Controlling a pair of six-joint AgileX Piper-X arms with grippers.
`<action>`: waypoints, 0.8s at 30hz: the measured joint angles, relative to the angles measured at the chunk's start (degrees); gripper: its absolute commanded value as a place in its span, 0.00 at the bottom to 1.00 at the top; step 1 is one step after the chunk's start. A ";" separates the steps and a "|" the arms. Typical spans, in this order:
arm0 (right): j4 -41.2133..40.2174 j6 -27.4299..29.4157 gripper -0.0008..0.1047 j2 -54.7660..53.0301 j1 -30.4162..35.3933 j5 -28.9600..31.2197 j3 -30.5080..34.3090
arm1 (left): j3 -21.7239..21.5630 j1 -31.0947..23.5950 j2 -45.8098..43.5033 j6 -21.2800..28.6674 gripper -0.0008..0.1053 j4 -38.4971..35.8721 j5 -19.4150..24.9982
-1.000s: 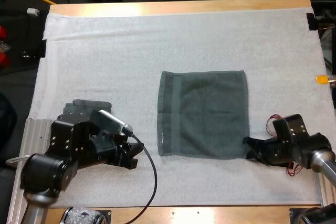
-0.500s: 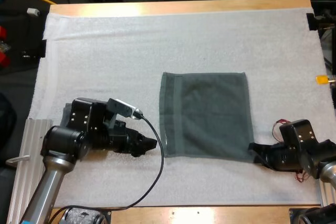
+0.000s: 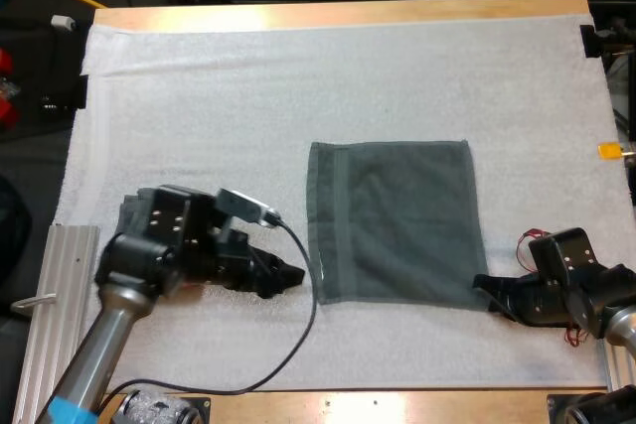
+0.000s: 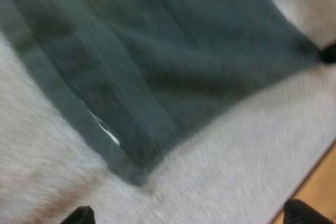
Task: Pick towel from pile, fold and stack
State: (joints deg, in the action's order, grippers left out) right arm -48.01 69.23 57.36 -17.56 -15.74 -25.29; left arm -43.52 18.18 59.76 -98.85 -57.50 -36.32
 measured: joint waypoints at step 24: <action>0.00 0.00 0.01 0.00 0.00 0.09 0.00 | 0.13 27.06 21.60 -0.07 0.65 11.52 29.46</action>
State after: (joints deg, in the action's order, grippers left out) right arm -48.01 69.23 57.36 -17.56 -15.65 -25.29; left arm -43.40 45.24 81.36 -98.92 -45.98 -6.86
